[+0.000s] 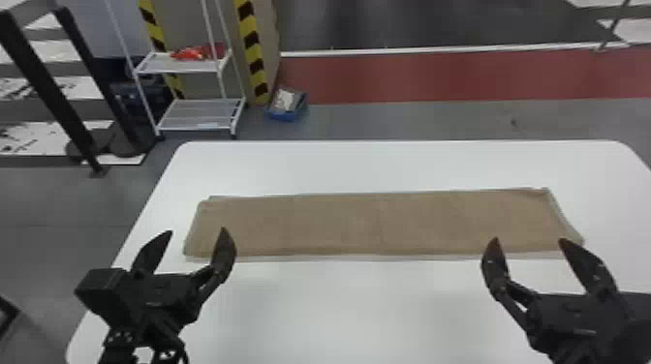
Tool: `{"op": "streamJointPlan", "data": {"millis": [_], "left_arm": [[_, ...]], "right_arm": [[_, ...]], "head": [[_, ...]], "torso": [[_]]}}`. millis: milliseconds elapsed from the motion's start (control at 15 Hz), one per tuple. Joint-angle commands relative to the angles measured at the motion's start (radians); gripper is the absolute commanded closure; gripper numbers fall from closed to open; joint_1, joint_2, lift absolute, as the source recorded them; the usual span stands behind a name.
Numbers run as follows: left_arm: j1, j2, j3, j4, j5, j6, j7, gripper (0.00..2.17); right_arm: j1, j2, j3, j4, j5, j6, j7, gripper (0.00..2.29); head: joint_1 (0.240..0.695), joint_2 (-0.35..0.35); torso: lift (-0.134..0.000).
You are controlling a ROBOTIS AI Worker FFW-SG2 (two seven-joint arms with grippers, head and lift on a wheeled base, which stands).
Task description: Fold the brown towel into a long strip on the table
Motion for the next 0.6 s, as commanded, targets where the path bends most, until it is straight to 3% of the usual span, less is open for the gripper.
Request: {"op": "streamJointPlan", "data": {"millis": [0,533], "left_arm": [[0.000,-0.001,-0.002,0.000,0.000,0.000,-0.001,0.04],[0.007,-0.002,-0.013,-0.004,0.000,0.000,-0.006,0.03]], "right_arm": [[0.000,0.001,0.000,0.004,-0.001,0.001,0.000,0.10],[0.003,0.001,0.006,0.002,-0.005,0.001,0.000,0.10]], "head": [[0.695,0.093],[0.695,0.088]], "torso": [[-0.100],[-0.100]]}}
